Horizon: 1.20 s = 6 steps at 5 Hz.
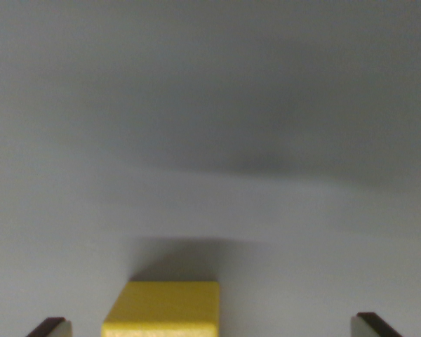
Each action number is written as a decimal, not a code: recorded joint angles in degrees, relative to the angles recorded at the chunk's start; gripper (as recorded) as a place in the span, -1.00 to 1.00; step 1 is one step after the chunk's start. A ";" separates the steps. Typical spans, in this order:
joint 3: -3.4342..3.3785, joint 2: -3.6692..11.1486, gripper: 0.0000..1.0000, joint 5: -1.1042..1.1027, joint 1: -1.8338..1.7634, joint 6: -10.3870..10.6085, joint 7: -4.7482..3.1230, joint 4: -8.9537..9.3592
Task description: Pick yellow cube
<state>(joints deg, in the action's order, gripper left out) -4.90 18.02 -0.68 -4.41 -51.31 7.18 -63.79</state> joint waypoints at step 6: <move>-0.79 2.54 -1.00 0.00 -1.02 5.20 1.01 3.74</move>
<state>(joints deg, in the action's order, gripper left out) -5.69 20.55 -0.69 -5.43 -46.12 8.19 -60.05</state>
